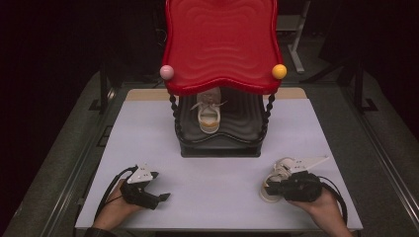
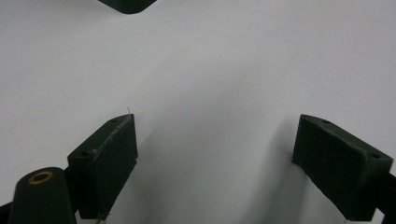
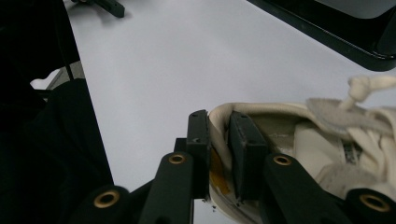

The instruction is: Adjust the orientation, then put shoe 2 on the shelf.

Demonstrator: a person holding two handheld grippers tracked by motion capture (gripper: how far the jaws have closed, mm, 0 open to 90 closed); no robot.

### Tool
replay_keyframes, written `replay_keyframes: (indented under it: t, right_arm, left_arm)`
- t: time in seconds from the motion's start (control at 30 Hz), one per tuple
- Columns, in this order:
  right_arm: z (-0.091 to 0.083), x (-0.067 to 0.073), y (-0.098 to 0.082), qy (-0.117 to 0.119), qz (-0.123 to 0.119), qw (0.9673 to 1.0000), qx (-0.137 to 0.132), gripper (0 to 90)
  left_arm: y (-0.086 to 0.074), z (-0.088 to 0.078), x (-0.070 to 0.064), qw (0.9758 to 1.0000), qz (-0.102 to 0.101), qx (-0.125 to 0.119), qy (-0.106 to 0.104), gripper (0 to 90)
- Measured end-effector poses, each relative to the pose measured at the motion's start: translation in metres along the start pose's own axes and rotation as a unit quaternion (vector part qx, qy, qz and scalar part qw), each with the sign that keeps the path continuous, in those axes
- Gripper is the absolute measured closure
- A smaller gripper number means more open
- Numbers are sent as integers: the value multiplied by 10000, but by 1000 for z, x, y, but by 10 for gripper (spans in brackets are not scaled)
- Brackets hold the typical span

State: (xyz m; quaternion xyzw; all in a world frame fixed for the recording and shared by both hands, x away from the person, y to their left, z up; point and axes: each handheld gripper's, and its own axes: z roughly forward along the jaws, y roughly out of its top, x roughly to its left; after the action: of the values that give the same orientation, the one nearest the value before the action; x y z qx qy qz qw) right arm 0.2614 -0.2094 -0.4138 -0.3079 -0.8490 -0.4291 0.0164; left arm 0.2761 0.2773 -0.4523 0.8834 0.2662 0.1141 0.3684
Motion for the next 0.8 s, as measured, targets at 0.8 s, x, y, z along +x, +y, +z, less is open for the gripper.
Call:
replay_keyframes:
  t: [0.8]
  right_arm:
    - [18,40,34,397,-788,9961,23,802]
  left_arm:
    - [0,0,0,10000,9,10,-3,130]
